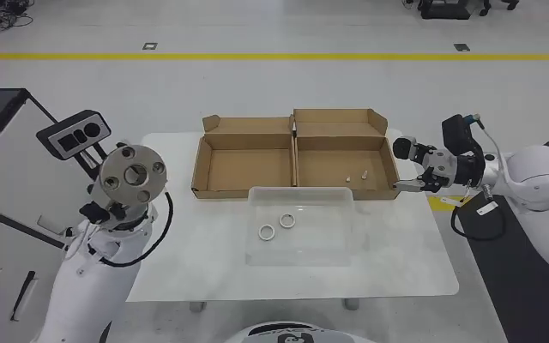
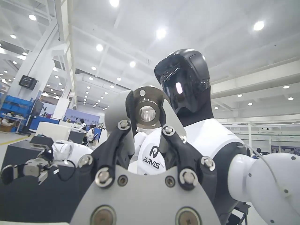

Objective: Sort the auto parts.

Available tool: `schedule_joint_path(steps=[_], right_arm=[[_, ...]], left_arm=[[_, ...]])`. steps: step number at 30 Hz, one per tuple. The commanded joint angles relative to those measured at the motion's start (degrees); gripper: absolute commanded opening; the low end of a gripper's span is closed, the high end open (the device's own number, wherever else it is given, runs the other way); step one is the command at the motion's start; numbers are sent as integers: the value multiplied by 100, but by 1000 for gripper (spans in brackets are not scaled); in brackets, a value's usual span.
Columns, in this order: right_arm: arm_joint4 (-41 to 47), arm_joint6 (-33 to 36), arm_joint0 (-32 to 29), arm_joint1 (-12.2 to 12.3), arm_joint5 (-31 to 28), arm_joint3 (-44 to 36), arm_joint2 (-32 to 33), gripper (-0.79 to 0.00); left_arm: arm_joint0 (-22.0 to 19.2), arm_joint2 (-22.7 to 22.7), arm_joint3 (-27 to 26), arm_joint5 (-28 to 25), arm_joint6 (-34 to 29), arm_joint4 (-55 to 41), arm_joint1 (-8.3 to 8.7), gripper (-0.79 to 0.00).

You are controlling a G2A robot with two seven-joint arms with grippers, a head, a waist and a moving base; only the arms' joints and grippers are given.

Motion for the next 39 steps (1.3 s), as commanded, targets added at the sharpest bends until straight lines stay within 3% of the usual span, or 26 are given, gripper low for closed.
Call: schedule_joint_path(steps=[1, 10, 17, 39], right_arm=[[0, 0, 0, 0, 0, 0, 0, 0], [0, 0, 0, 0, 0, 0, 0, 0], [0, 0, 0, 0, 0, 0, 0, 0], [0, 0, 0, 0, 0, 0, 0, 0]], left_arm=[[19, -37, 13, -6, -87, -73, -5, -785], [79, -333, 183, 101, -365, 443, -21, -785], [77, -353, 146, 173, -207, 814, -59, -785], [69, -269, 81, 246, -33, 207, -139, -785]])
